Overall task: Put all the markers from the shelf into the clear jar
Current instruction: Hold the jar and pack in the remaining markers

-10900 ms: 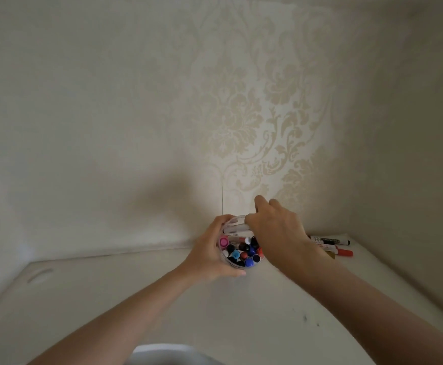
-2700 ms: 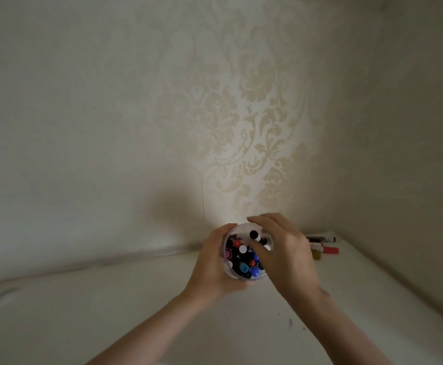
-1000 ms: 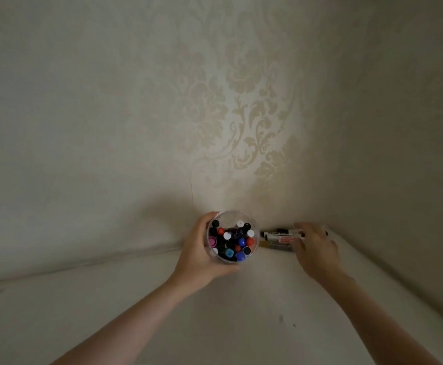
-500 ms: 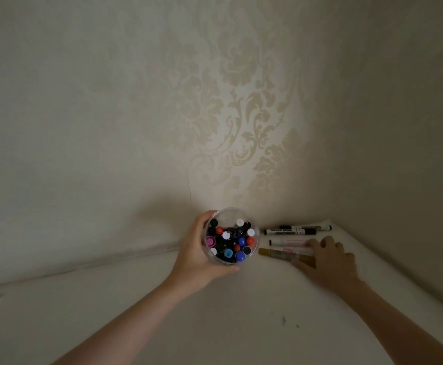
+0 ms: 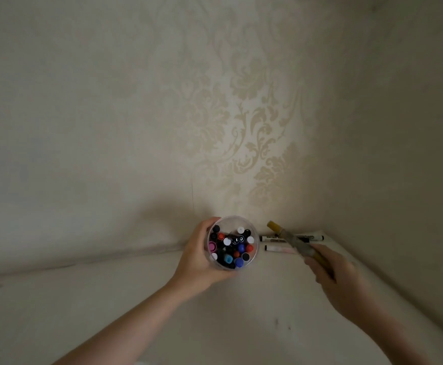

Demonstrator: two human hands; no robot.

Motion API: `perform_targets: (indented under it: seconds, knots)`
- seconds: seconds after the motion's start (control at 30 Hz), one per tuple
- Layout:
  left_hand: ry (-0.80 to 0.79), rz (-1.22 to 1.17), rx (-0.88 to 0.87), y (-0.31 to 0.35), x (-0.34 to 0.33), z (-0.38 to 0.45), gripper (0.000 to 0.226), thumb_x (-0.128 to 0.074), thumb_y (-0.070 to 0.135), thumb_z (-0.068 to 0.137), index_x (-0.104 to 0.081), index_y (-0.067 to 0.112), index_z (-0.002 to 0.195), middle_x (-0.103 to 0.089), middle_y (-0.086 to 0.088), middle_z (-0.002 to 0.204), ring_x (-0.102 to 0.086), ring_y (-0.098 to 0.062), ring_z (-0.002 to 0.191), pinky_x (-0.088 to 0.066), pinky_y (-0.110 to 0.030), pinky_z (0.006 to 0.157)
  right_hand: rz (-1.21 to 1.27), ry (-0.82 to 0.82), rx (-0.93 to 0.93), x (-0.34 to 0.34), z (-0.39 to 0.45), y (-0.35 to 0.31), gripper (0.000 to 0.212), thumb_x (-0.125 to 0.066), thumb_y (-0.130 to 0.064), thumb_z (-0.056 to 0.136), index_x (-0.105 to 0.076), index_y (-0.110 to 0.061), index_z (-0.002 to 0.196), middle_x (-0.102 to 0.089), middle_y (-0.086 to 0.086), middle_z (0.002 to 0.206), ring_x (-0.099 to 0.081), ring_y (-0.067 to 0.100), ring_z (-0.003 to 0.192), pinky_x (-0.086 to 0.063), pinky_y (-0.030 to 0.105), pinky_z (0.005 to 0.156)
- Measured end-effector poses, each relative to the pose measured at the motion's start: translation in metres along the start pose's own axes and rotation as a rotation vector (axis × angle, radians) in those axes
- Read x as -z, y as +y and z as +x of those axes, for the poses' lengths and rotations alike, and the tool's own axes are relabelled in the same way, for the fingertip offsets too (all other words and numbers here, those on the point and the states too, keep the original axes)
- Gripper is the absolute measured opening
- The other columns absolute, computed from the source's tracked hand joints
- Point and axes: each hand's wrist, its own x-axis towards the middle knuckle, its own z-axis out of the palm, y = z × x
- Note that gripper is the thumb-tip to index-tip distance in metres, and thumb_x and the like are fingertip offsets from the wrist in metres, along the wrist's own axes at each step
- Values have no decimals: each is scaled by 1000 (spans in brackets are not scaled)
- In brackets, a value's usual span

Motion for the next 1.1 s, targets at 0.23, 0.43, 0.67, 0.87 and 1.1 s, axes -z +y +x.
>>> perform_targets:
  seconds: [0.23, 0.43, 0.67, 0.87, 1.1]
  knots:
    - [8, 7, -22, 6, -3, 0, 93, -95, 18, 49, -49, 32, 129, -61, 3, 127, -62, -14, 119, -55, -44, 98, -90, -22, 240, 35, -10, -84, 19, -59, -30, 90, -65, -35, 108, -57, -18, 87, -54, 0, 79, -40, 9, 68]
    - [31, 16, -56, 9, -4, -2, 89, -93, 23, 49, -50, 35, 126, -61, 7, 124, -62, -11, 117, -56, -38, 97, -212, -64, 93, -3, 17, -98, 21, -47, -26, 97, -63, -24, 110, -46, -9, 89, -44, 2, 69, -32, 14, 53]
    - [64, -6, -64, 5, -6, 4, 92, -96, 12, 50, -50, 33, 128, -63, 12, 124, -63, -9, 118, -55, -24, 92, -336, 29, 197, -35, 45, -127, 18, -47, -29, 96, -50, -14, 107, -49, 1, 104, -54, 16, 71, -45, 24, 59]
    - [60, -6, -58, 1, -3, 6, 95, -98, 16, 53, -48, 32, 131, -63, 9, 126, -63, -15, 119, -56, -30, 93, -306, 122, 383, -33, 41, -142, 15, -59, -25, 89, -63, -11, 88, -61, 2, 81, -55, 19, 56, -46, 27, 49]
    - [21, 6, -68, 2, -1, 1, 94, -98, 23, 51, -49, 28, 131, -63, 9, 125, -64, -13, 117, -55, -26, 94, -395, 12, 181, -22, 40, -146, 19, -45, -30, 95, -55, -14, 92, -59, 2, 83, -55, 20, 69, -49, 30, 60]
